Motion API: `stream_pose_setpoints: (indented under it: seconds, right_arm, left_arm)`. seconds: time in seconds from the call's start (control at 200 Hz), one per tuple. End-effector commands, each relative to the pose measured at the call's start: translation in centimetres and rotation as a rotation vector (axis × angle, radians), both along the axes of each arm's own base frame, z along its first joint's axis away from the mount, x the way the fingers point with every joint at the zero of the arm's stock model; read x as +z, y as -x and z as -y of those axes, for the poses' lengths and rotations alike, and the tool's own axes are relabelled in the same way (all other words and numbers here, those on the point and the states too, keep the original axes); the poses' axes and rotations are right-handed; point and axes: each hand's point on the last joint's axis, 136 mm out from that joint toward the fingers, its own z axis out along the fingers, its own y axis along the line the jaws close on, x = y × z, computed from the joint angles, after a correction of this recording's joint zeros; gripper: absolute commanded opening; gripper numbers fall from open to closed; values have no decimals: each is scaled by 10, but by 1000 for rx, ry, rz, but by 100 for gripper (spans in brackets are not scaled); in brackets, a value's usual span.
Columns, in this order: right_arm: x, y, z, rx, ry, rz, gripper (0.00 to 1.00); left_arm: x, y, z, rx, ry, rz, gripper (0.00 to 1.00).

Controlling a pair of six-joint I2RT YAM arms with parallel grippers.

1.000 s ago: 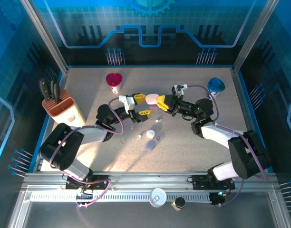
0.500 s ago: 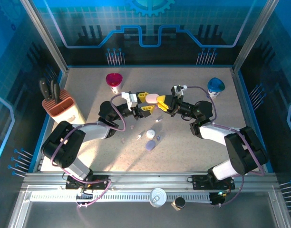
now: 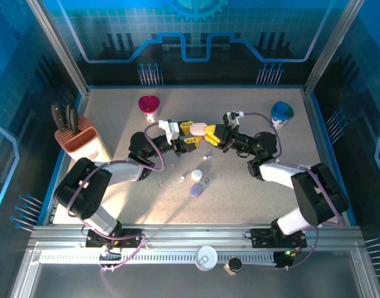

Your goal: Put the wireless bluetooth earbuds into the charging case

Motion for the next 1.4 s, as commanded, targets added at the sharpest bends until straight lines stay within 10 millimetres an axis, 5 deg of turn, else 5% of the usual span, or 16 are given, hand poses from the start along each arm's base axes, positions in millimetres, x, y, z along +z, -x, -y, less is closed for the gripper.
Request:
stream_pose_setpoints:
  seconds: [0.0, 0.28, 0.525, 0.85, 1.111, 1.241, 1.391]
  right_arm:
    - [-2, -2, -4, -7, 0, 10, 20]
    - [-4, -5, -5, -7, 4, 8, 20]
    - [-1, -4, -5, -7, 3, 10, 21]
    - [-17, -3, 7, -74, 218, 114, 71]
    - [-44, 4, 22, -107, 599, 296, 89]
    - [-38, 14, 22, -109, 819, 576, 100]
    - [-38, 35, 7, -28, 971, 910, 100]
  left_arm:
    - [14, 14, 9, -93, 13, 39, 46]
    - [14, 16, 10, -124, 10, 20, 47]
    - [9, 15, 11, -120, 2, 20, 36]
    - [-8, 18, 6, -92, -56, 17, 35]
    - [-26, 34, -1, -131, -153, -81, 37]
    - [-32, 45, -4, -160, -190, -146, 37]
    - [-31, 54, -6, -184, -210, -178, 38]
